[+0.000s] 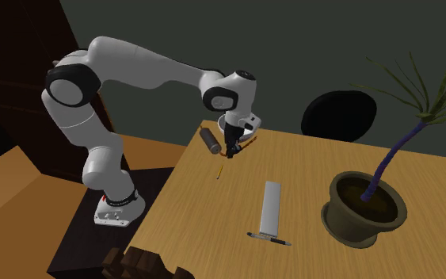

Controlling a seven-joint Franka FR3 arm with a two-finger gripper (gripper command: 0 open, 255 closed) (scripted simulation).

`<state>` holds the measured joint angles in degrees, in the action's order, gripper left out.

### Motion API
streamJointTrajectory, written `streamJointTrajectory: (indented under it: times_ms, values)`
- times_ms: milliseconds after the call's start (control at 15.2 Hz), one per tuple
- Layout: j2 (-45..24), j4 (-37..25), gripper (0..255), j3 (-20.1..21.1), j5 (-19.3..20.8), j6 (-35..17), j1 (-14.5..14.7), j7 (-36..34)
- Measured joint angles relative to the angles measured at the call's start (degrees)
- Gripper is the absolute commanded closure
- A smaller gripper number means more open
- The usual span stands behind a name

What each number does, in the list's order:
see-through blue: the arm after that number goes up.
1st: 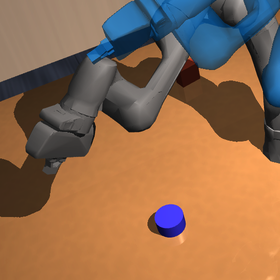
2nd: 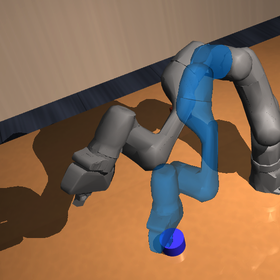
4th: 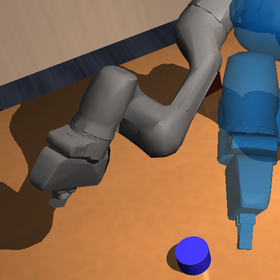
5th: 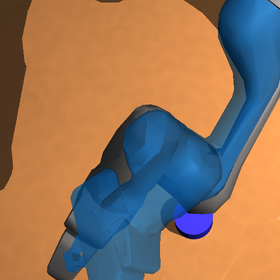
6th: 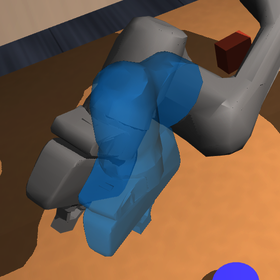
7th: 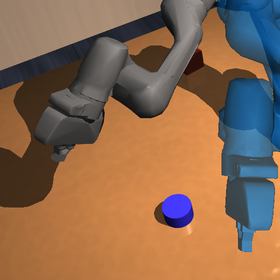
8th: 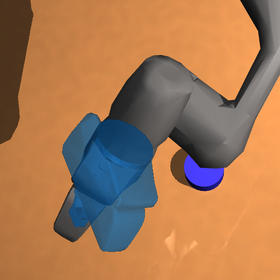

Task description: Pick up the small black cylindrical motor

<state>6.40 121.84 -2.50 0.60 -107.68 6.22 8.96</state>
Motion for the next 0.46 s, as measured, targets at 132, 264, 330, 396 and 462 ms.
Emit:
streamJointTrajectory:
  times_ms: [132,264,330,396,462]
  values:
    - [0.4,-1.1,255,0.0,0.0,1.5,0.0,0.1]
    - [0.7,-2.4,255,0.0,0.0,3.1,0.0,0.0]
    - [0.7,-3.2,255,0.0,0.0,3.9,0.0,0.1]
    - [1.0,-3.6,255,0.0,0.0,4.6,0.0,0.1]
    - [1.0,-4.0,255,0.0,0.0,5.0,0.0,0.1]
